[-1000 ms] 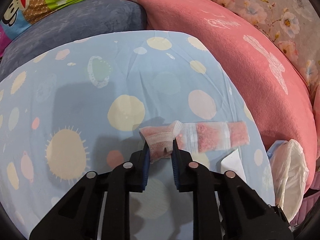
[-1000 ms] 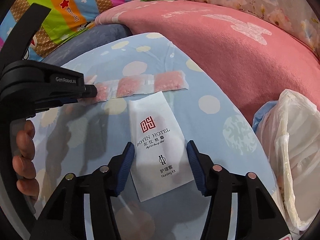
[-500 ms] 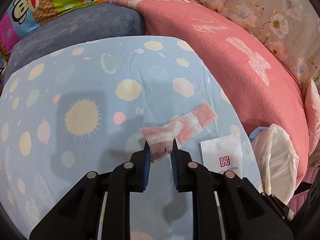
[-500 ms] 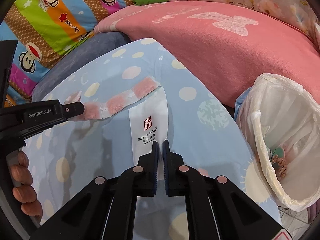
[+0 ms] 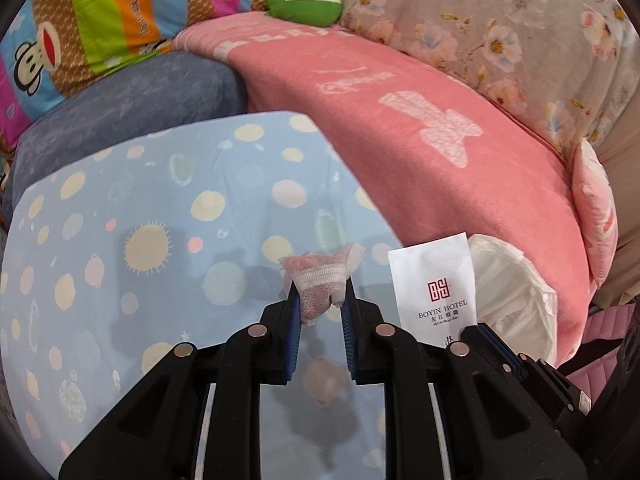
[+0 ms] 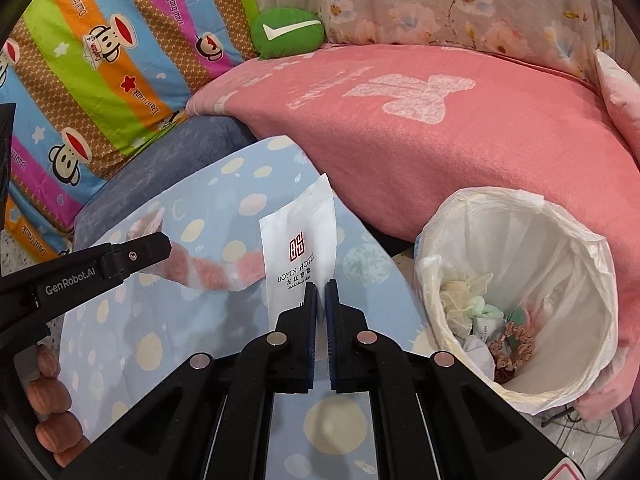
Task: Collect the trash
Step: 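Carry the sachets and white packet to the wastebasket and open both tools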
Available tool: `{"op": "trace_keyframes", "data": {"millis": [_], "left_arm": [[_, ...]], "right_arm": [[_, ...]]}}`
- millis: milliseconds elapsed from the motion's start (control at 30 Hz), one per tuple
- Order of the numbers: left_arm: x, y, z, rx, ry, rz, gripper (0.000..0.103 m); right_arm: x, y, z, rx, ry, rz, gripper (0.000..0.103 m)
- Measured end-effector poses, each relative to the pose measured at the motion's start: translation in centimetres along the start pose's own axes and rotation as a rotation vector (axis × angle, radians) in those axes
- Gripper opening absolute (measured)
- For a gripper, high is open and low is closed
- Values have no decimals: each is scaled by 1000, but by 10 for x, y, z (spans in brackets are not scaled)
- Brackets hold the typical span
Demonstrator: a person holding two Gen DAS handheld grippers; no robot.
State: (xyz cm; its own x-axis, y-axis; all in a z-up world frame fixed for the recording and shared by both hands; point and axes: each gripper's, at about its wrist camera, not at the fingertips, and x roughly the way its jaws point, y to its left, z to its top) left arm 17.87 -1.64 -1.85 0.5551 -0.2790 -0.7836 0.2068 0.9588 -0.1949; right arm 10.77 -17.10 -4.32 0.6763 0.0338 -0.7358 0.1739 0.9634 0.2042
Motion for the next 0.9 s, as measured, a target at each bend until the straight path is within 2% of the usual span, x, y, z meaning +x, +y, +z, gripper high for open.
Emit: {"op": "trace_keyframes", "data": {"millis": [300,500,733,900], "left_arm": [[-47,-71,13,99,-86,-57,18],[-63,-126,17,172,-118,-110,18],[-58,-179,14,234,-102,-171,18],[-47,-202,8,260,-73,-203,18]], "right_arm": [[-54,-37,13,35,-100,-21,5],[-80,-80,16,87,-145,-71,5],[-100,-132,12,149,-174,-137,5],[-104,-159,8,186,-178,-167,5]]}}
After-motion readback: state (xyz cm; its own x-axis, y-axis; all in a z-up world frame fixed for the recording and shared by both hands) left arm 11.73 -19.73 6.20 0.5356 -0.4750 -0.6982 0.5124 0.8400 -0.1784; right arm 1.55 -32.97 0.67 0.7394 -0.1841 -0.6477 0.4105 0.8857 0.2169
